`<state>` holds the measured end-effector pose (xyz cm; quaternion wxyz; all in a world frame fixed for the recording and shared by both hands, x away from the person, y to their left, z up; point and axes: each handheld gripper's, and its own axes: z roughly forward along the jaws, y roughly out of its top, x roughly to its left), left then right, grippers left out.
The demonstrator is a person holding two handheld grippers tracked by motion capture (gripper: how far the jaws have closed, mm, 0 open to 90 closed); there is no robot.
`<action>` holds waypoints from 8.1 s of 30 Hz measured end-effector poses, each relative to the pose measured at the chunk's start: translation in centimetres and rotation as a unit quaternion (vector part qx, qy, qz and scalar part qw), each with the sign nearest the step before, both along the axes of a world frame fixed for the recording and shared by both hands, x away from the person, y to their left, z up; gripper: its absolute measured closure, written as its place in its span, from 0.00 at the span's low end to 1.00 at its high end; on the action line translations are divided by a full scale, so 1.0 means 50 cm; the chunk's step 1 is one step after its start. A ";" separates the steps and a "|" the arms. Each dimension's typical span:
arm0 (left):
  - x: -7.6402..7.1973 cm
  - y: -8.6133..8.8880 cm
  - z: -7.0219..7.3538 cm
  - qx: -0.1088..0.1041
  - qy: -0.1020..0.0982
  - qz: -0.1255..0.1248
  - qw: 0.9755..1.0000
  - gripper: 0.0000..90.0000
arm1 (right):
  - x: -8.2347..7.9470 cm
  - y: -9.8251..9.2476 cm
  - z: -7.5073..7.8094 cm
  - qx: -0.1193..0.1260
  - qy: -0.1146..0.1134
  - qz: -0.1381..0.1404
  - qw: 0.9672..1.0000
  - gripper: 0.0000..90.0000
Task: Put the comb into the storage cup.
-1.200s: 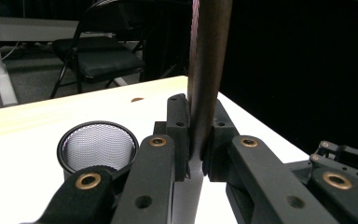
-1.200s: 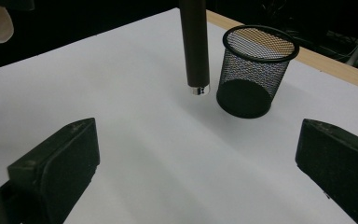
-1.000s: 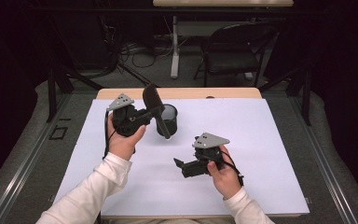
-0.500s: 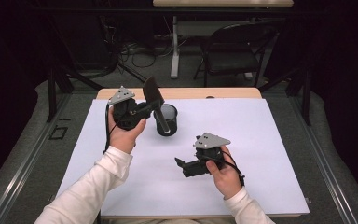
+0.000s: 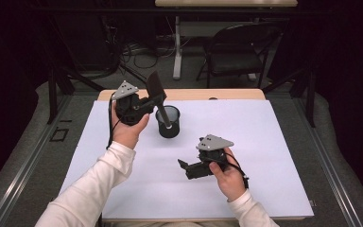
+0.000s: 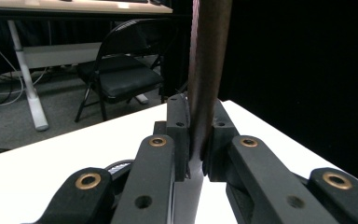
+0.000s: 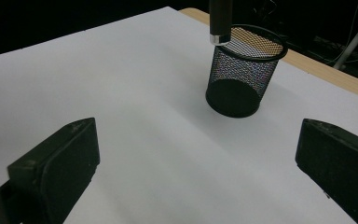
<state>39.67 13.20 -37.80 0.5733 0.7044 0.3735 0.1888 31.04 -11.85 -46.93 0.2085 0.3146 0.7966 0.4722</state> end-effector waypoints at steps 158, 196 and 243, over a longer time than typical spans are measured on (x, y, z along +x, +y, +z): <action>0.165 -0.028 -0.187 -0.043 0.156 0.104 0.981 0.93 | 0.004 -0.003 -0.008 -0.013 0.008 0.001 1.000 0.00; 0.168 -0.018 -0.201 -0.050 0.159 0.104 0.980 0.92 | 0.004 -0.003 -0.009 -0.014 0.009 0.000 1.000 0.00; 0.173 0.025 -0.224 -0.088 0.181 0.122 0.972 0.90 | 0.005 -0.002 -0.010 -0.016 0.009 0.002 1.000 0.00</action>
